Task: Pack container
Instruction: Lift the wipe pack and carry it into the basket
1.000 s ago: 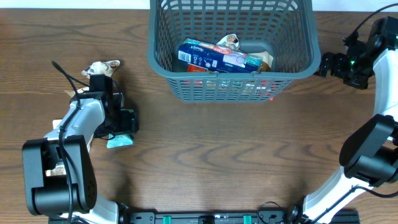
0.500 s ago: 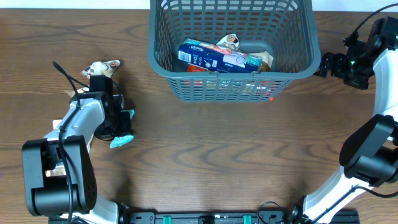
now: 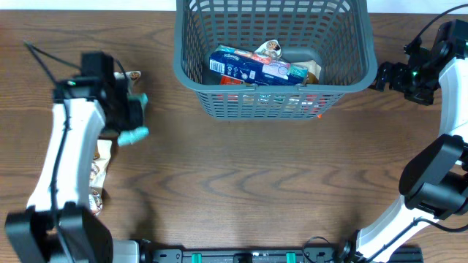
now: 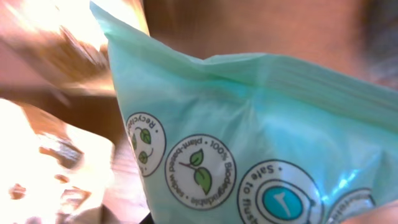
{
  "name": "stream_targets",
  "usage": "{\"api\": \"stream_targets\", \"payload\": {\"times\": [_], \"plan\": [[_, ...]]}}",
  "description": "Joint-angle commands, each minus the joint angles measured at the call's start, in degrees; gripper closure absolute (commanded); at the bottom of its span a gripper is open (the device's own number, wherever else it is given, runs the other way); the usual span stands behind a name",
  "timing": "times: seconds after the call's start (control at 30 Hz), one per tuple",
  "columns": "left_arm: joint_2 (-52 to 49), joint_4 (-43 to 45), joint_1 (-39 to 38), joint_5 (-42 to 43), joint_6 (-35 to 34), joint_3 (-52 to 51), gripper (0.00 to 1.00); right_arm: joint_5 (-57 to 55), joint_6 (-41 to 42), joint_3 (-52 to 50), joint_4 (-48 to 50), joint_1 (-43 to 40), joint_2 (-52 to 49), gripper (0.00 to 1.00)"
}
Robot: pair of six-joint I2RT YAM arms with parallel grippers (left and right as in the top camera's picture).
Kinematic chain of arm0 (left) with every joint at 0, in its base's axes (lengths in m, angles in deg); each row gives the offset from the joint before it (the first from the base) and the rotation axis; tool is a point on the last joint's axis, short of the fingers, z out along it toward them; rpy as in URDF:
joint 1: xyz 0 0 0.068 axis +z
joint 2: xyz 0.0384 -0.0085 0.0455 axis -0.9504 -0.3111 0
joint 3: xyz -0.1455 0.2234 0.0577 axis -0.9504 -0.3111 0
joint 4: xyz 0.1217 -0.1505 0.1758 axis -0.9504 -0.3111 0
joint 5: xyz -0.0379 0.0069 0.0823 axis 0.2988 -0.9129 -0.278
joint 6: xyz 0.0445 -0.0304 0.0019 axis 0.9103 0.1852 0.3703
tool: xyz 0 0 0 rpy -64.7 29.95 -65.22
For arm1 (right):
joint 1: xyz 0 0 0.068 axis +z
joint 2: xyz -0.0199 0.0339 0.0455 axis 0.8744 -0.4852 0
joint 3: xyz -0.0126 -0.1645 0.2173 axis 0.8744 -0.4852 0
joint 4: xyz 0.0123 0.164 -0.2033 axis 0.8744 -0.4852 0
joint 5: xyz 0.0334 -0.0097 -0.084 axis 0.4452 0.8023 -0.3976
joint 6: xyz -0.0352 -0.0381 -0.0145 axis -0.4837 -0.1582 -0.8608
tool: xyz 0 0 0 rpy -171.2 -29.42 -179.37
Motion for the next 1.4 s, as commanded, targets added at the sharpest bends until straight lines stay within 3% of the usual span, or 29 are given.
{"api": "stream_targets", "payload": {"times": [0.0, 0.4, 0.57, 0.83, 1.0, 1.1, 1.37], "plan": [[3.15, -2.27, -0.96, 0.57, -0.74, 11.41, 0.94, 0.0, -0.83, 0.02, 0.09, 0.7, -0.31, 0.01], [-4.28, -1.4, -12.13, 0.59, -0.28, 45.46, 0.94, 0.0, -1.29, 0.02, 0.17, 0.7, -0.31, 0.01], [-11.63, -0.63, -21.42, 0.59, 7.37, 55.1, 0.94, -0.02, -2.03, 0.02, 0.15, 0.7, -0.31, 0.01], [-19.82, 5.6, -34.84, 0.57, 31.95, 56.92, 0.94, 0.0, -2.75, 0.02, 0.26, 0.7, -0.31, 0.01], [-23.74, 5.18, -36.79, 0.57, 42.64, 56.89, 0.94, 0.02, -2.75, 0.02, 0.31, 0.7, -0.31, 0.01], [-25.99, 3.21, -36.2, 0.59, 52.59, 56.89, 0.94, 0.02, -2.75, 0.02, 0.31, 0.7, -0.31, 0.01], [-32.68, 2.75, -32.61, 0.63, 54.75, 56.89, 0.94, 0.02, -2.75, 0.02, 0.28, 0.7, -0.31, 0.01]]}}
